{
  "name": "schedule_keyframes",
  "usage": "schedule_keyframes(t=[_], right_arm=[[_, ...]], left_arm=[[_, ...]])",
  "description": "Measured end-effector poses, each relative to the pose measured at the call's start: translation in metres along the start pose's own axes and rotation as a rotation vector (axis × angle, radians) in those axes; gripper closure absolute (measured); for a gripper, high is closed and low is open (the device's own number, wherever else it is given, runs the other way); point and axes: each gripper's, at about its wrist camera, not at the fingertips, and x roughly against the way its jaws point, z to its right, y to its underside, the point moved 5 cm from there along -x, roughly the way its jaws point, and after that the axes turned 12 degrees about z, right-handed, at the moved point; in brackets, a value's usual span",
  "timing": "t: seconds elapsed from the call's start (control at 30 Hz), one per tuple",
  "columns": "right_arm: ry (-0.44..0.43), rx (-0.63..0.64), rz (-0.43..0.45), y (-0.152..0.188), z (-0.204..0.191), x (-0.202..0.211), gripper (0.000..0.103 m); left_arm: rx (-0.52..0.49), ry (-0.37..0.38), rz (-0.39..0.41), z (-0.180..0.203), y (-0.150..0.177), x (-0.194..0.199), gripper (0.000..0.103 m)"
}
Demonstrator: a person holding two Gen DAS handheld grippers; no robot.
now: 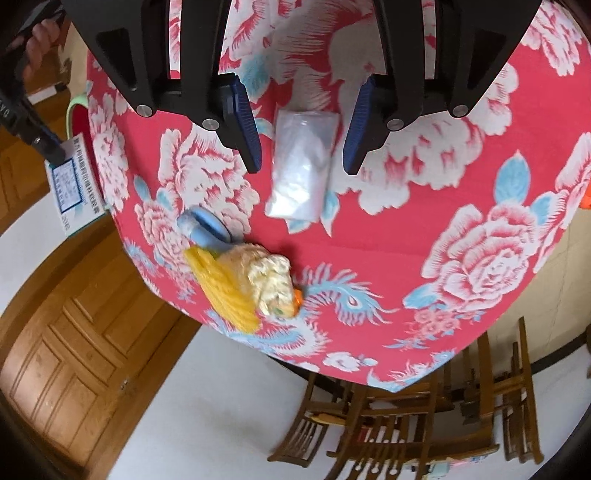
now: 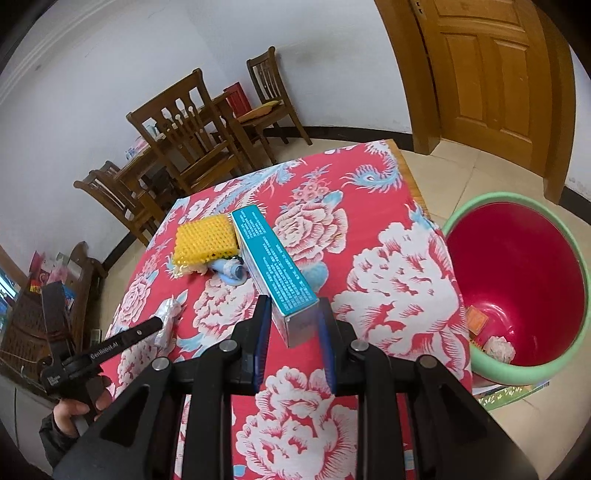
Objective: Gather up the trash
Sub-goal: 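Grasp the clear plastic bag with the left tool while the right tool holds the box, then carry the box and plastic bag with both tools toward the red bucket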
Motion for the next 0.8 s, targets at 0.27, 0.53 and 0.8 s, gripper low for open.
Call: schedule_keyframes(t=[0.27,0.53,0.8], right_arm=[[0.009,-0.008,0.006,-0.0017,0.0043,0.0045,0.075],[0.011,-0.012,0.006,-0.0021,0.007,0.0053,0.075],[0.01,-0.011,0.005,-0.0021,0.0073,0.0049,0.075]], left_arm=[[-0.057,-0.029,0.011,0.0078,0.0058,-0.0097,0.059],[-0.061,-0.035,0.029,0.0051,0.0039,-0.0103,0.068],[-0.056,-0.033,0.029,0.0048,0.003,-0.0108,0.069]])
